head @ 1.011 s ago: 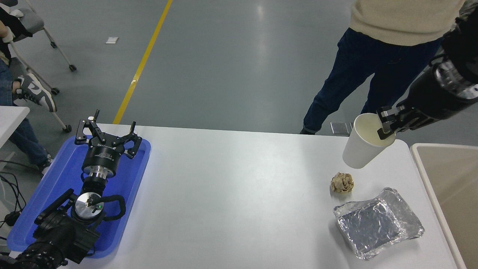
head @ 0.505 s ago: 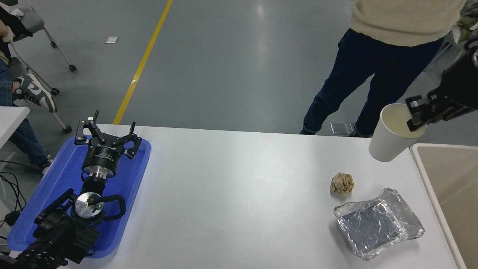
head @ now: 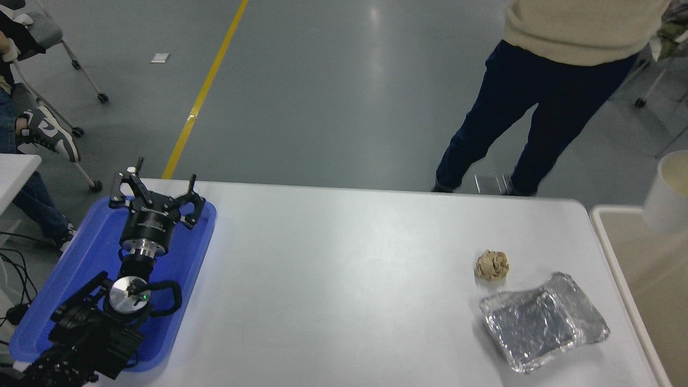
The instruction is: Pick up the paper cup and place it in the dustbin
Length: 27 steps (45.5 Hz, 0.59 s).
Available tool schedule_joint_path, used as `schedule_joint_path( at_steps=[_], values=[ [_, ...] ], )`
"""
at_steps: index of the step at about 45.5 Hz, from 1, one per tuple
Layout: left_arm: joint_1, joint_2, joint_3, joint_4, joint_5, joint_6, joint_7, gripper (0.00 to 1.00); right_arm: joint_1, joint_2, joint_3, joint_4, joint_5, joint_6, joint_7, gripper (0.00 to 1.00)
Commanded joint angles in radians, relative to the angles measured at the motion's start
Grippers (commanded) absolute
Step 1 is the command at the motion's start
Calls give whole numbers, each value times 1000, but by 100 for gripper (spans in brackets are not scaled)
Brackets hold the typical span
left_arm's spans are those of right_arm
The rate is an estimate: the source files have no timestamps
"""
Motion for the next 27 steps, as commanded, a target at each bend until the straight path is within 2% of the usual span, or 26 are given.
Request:
schedule_joint_path(
  at_steps=[1, 7, 21, 27],
  values=[
    [-1, 0, 0, 1, 0, 0, -1, 100, -261, -120, 209, -222, -108, -1, 58, 0],
    [0, 0, 0, 1, -2, 0, -1, 100, -381, -135, 281, -290, -110, -32, 69, 0],
    [0, 0, 0, 1, 0, 2, -1, 100, -709, -82, 297, -538, -90, -297, 92, 0],
    [0, 0, 0, 1, 0, 2, -1, 100, -889, -25, 313, -678, 22, -363, 103, 0]
  ],
)
